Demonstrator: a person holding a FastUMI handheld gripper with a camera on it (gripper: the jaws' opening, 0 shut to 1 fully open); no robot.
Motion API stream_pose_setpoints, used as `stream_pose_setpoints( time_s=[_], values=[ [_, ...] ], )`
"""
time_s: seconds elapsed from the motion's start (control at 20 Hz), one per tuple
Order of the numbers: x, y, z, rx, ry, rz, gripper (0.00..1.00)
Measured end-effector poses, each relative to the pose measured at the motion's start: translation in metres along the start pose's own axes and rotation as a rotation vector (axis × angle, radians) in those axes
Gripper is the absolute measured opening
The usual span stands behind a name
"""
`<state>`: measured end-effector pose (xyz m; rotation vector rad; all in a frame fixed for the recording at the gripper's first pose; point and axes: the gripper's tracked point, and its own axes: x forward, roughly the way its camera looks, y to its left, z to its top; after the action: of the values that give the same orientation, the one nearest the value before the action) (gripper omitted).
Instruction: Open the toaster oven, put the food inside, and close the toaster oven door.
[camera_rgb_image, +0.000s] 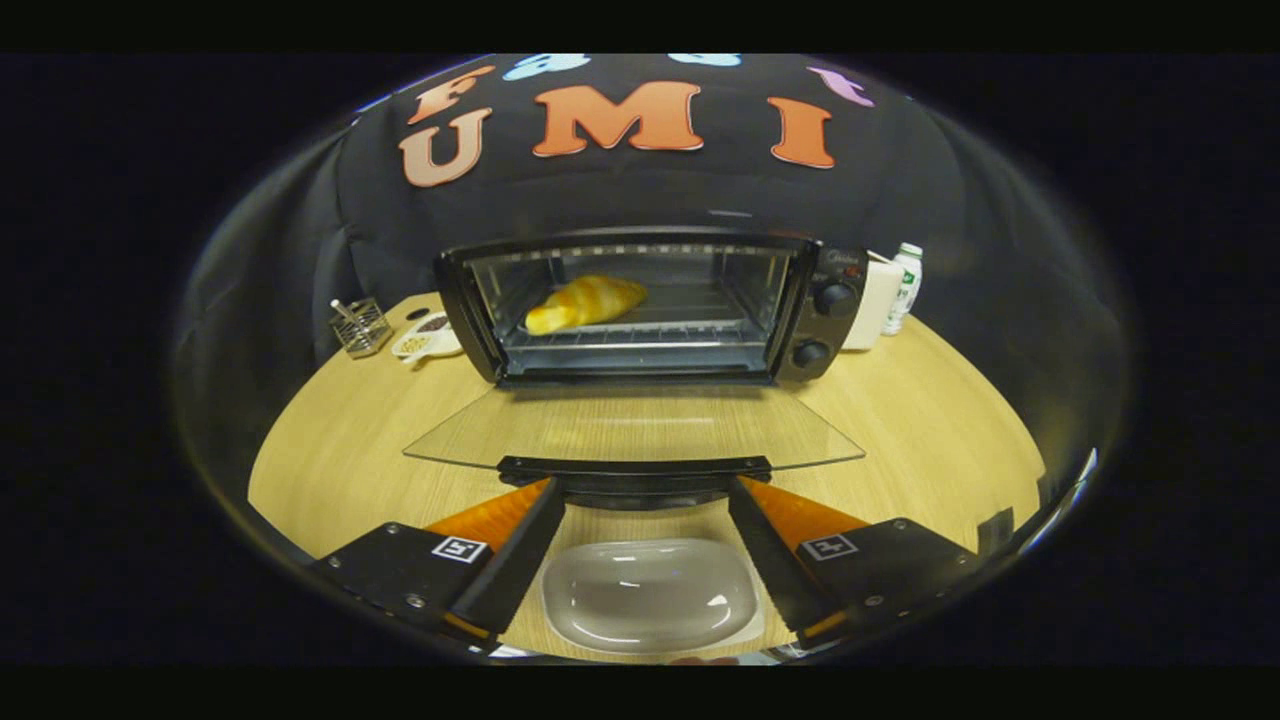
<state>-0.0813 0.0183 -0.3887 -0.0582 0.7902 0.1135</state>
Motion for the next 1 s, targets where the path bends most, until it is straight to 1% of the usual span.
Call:
stream_pose_setpoints(
  time_s=[0.1,0.25,0.5,0.8,1.0],
  values=[
    [-0.006,-0.006,0.028,0.012,-0.062,0.005,0.98],
    [-0.006,-0.001,0.058,0.028,-0.109,0.022,0.99],
    [0.008,0.004,0.101,0.021,-0.182,0.019,1.0],
    [0.034,0.007,0.133,0.044,-0.212,0.021,1.0],
    [0.019,0.007,0.168,0.059,-0.259,0.032,1.0]
  ],
)
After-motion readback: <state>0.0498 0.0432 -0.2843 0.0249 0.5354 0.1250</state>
